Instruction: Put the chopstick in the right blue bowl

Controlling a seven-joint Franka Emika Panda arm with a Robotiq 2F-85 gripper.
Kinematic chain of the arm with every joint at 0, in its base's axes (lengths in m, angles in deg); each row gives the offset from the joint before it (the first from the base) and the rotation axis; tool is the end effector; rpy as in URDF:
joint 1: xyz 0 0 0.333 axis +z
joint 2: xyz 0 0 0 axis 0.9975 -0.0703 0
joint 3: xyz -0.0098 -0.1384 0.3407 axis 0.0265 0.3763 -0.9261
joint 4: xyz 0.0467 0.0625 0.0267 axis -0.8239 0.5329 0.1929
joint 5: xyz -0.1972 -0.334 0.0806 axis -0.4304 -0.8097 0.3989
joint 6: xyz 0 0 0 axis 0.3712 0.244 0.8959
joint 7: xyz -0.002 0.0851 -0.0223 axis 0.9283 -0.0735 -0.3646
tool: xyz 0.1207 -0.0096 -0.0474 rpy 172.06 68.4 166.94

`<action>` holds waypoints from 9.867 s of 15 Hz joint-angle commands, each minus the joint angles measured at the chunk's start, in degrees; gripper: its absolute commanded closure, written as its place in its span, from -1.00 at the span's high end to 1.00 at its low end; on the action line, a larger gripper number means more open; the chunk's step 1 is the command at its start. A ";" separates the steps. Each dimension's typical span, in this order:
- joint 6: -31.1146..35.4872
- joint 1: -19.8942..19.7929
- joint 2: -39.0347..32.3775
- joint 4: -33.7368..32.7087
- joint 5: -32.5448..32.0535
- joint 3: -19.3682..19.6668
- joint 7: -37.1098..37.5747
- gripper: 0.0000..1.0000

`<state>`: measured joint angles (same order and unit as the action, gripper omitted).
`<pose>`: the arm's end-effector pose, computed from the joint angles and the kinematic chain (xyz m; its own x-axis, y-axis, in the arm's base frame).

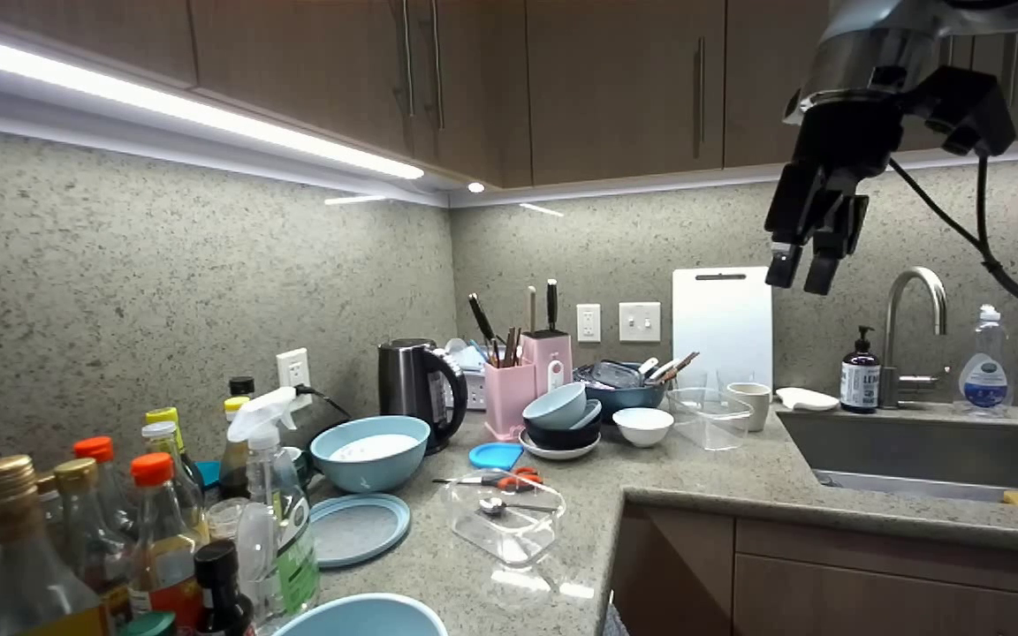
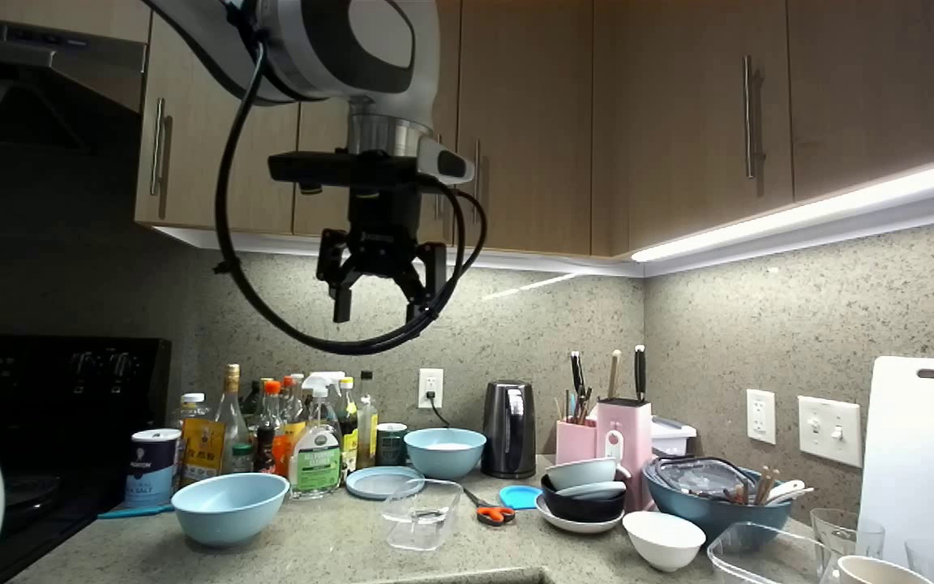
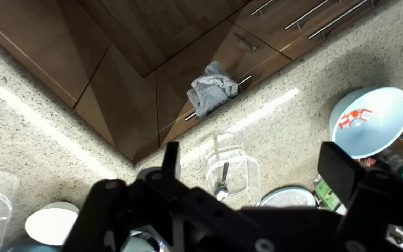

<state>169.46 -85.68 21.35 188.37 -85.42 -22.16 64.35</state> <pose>0.3097 -0.0495 0.5693 0.9814 -0.0291 0.1897 0.0011 -0.9876 -0.1572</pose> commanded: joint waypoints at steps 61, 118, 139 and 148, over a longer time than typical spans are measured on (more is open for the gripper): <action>-20.12 -24.39 -80.10 -78.74 7.10 4.14 4.51 1.00; 6.90 -28.34 -107.99 -109.05 9.78 4.78 34.59 -0.09; 13.90 -27.84 -109.43 -109.31 8.78 5.30 33.26 1.00; 12.92 -27.82 -109.42 -109.14 8.94 4.96 32.74 -0.22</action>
<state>182.47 -113.34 -87.64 80.27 -76.31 -17.16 97.70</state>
